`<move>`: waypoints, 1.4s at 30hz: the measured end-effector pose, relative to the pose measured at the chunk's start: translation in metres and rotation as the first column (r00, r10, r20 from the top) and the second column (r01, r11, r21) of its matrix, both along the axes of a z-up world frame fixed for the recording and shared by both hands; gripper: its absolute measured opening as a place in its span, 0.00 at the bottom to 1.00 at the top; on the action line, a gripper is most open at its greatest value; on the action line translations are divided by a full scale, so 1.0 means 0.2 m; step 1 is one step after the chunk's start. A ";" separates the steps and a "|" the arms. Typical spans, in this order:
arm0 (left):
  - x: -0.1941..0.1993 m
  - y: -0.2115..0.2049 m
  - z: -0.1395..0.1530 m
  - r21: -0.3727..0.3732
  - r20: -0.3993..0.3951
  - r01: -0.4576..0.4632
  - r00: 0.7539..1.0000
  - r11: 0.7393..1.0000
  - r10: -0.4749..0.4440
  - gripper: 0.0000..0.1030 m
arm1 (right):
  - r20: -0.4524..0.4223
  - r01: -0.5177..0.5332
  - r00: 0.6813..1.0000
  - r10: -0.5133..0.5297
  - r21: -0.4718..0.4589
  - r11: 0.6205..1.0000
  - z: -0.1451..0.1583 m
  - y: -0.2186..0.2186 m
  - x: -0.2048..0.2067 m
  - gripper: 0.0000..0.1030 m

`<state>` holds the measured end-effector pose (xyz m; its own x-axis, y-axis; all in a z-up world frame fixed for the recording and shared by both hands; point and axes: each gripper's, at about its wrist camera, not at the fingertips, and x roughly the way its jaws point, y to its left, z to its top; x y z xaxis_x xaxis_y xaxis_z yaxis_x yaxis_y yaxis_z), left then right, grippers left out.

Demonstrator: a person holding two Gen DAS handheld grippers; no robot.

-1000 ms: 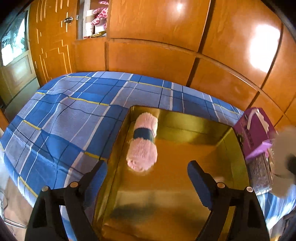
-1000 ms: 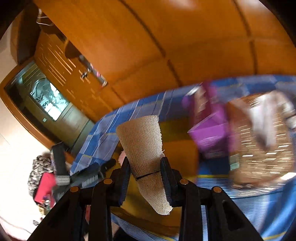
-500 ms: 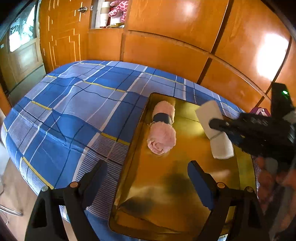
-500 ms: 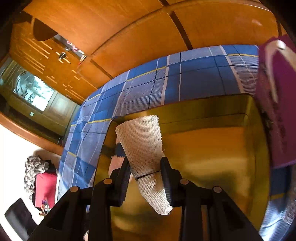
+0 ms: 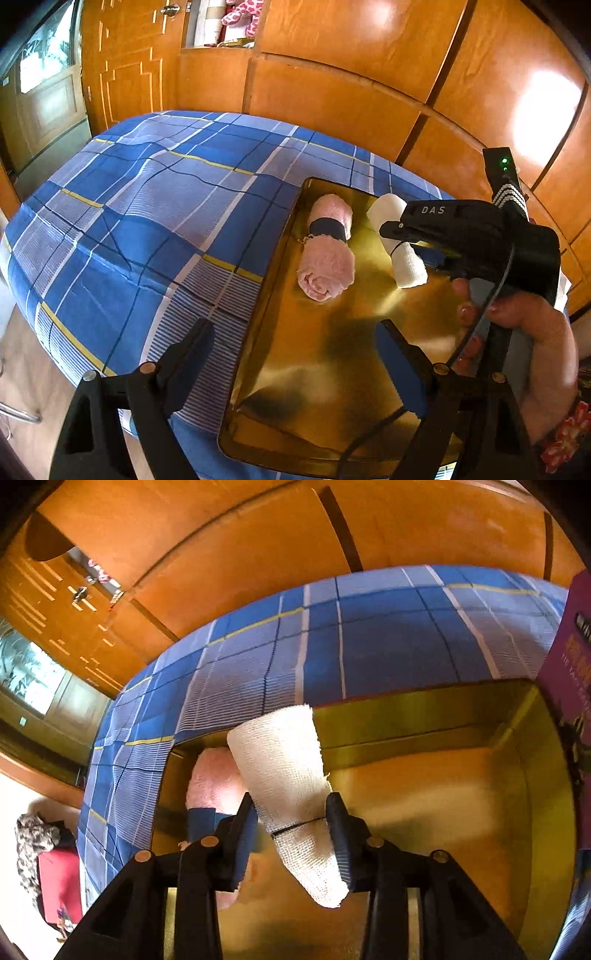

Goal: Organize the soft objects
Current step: 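Lower the beige cloth roll with the right gripper beside the pink towel and release, then move the left tool to the satin scrunchie while the right tool reaches the white glove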

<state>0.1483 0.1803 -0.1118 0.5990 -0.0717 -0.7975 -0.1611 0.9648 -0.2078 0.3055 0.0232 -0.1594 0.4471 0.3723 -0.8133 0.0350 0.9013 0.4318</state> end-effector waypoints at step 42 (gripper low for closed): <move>-0.10 -0.67 0.16 -0.120 0.107 0.360 0.931 0.925 -0.349 0.92 | 0.469 0.233 0.877 -0.105 -0.223 0.946 0.58 -1.16 -1.10 0.43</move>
